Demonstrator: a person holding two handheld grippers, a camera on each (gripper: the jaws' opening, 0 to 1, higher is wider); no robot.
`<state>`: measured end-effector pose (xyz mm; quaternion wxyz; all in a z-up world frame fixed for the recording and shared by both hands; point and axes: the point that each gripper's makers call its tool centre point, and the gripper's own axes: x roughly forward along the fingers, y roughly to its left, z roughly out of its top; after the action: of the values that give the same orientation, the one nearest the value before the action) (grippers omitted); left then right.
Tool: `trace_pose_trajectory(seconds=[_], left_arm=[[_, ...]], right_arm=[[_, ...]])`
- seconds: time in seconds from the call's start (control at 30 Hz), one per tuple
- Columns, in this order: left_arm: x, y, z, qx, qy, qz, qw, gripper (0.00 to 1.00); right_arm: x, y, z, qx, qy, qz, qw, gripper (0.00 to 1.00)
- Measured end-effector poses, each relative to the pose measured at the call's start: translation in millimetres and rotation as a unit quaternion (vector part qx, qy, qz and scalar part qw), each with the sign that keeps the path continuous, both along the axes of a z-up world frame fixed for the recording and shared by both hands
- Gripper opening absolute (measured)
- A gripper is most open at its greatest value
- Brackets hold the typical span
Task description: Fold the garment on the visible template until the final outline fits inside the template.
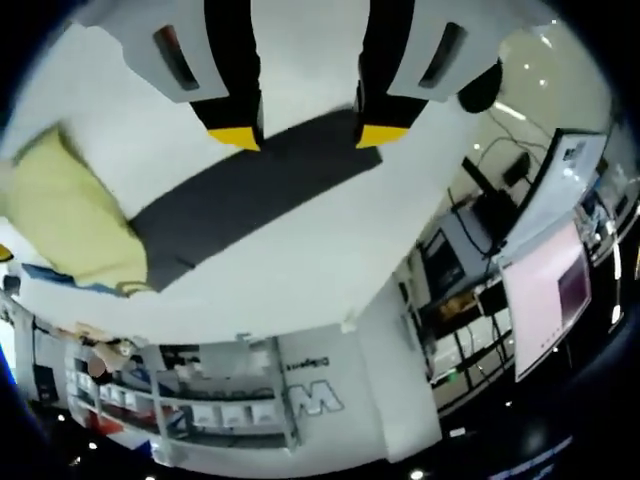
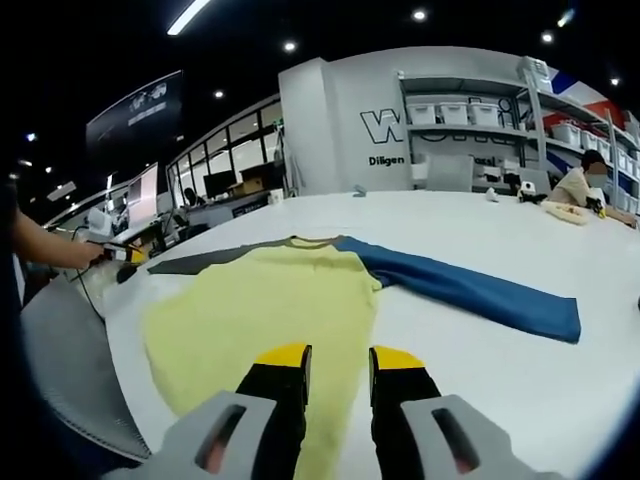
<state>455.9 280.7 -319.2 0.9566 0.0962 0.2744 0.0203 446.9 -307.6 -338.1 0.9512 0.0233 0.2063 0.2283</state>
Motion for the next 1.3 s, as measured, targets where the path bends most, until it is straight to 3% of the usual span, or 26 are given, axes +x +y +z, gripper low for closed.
trace_pose_trajectory(seconds=[0.1,0.17,0.2,0.27,0.33,0.4,0.43,0.47,0.5,0.53,0.6,0.73,0.83,1.0,1.17,1.3], left_arm=[[-2.7,-42,-1.5,-0.009,-0.002,-0.06,0.9982,0.41],[-5.5,-54,-3.3,-0.011,0.004,-0.076,0.997,0.42],[-10.9,-81,-5.1,-0.012,0.01,-0.108,0.994,0.42],[-17.0,-115,-9.9,-0.036,0.014,-0.152,0.9876,0.42],[-22.3,-134,-11.4,-0.054,0.018,-0.174,0.9831,0.42],[-31.2,-155,-17.5,-0.082,0.034,-0.202,0.9752,0.42],[-39.4,-175,-21.8,-0.082,0.044,-0.24,0.9664,0.42],[-43.4,-182,-24.7,-0.081,0.052,-0.25,0.9635,0.43],[-49.8,-193,-28.6,-0.084,0.062,-0.272,0.9567,0.44],[-55.4,-202,-33.2,-0.104,0.071,-0.291,0.9484,0.46],[-63.7,-213,-39.0,-0.126,0.094,-0.304,0.9398,0.51],[-74.6,-218,-54.8,-0.102,0.131,-0.332,0.9287,0.53],[-79.2,-233,-58.6,-0.116,0.144,-0.344,0.9206,0.52],[-75.3,-236,-68.8,-0.118,0.151,-0.346,0.9183,0.48],[-76.2,-242,-64.7,-0.109,0.151,-0.36,0.9142,0.33],[-74.1,-244,-62.2,-0.096,0.141,-0.372,0.9127,0.27]], right_arm=[[-9,8,-2.0,-0.005,0.0,0.02,0.9998,0.19],[-13,11,-3.1,-0.007,0.001,0.028,0.9996,0.19],[-20,16,-6.8,-0.007,0.006,0.037,0.9993,0.19],[-30,24,-14.0,-0.01,0.015,0.049,0.9986,0.19],[-35,27,-15.6,-0.006,0.018,0.053,0.9984,0.19],[-43,33,-19.3,-0.006,0.023,0.064,0.9977,0.19],[-46,36,-20.3,-0.009,0.025,0.068,0.9973,0.19],[-49,38,-20.7,-0.011,0.026,0.072,0.997,0.19],[-53,39,-21.3,-0.011,0.028,0.075,0.9967,0.19],[-55,40,-21.5,-0.008,0.03,0.077,0.9965,0.19],[-59,39,-21.3,-0.01,0.031,0.079,0.9964,0.19],[-65,34,-20.9,-0.012,0.035,0.074,0.9966,0.19],[-67,30,-19.7,-0.01,0.036,0.064,0.9972,0.19],[-65,28,-16.8,-0.003,0.033,0.052,0.9981,0.19],[-65,25,-16.5,0.006,0.03,0.042,0.9986,0.19],[-65,24,-17.5,0.01,0.033,0.037,0.9987,0.19]])
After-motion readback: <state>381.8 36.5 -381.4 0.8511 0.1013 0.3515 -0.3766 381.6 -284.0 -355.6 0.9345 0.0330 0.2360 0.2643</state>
